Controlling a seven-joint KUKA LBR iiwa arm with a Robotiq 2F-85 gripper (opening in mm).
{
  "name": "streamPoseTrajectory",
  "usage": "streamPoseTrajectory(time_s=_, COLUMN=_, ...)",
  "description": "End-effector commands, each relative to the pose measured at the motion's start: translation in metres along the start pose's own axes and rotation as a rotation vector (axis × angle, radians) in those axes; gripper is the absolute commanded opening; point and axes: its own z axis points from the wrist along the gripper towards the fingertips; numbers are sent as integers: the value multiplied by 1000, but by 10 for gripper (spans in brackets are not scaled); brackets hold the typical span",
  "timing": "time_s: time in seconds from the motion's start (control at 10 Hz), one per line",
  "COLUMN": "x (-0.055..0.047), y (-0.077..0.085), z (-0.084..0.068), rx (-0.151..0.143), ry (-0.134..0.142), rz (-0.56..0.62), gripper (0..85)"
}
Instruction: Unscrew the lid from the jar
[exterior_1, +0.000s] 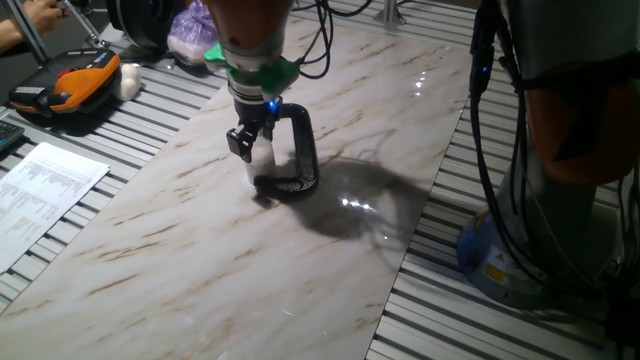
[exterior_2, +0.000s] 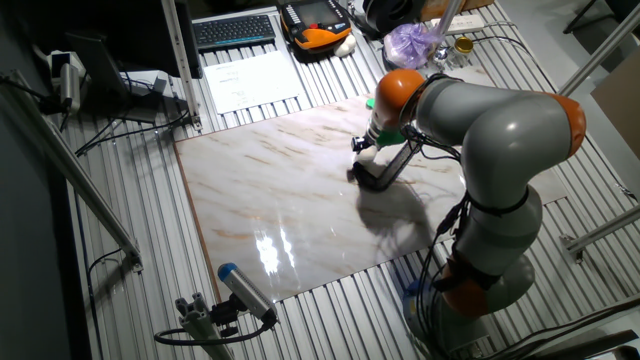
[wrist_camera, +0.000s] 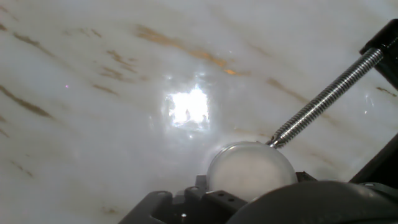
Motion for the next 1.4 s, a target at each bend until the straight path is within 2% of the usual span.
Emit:
streamPoseTrajectory(time_s=0.0, x=0, y=0, z=0, rx=2, ry=28, rz=4, gripper=510)
streamPoseTrajectory(time_s=0.3, x=0, y=0, z=0, rx=1, ry=48, rz=-19, gripper=510)
streamPoseTrajectory(time_s=0.6, x=0, y=0, z=1, rx=-20, ry=64, rz=-78, gripper=510)
streamPoseTrajectory(time_s=1.3, x=0, y=1, z=2, rx=-36, ry=39, rz=-241, gripper=510)
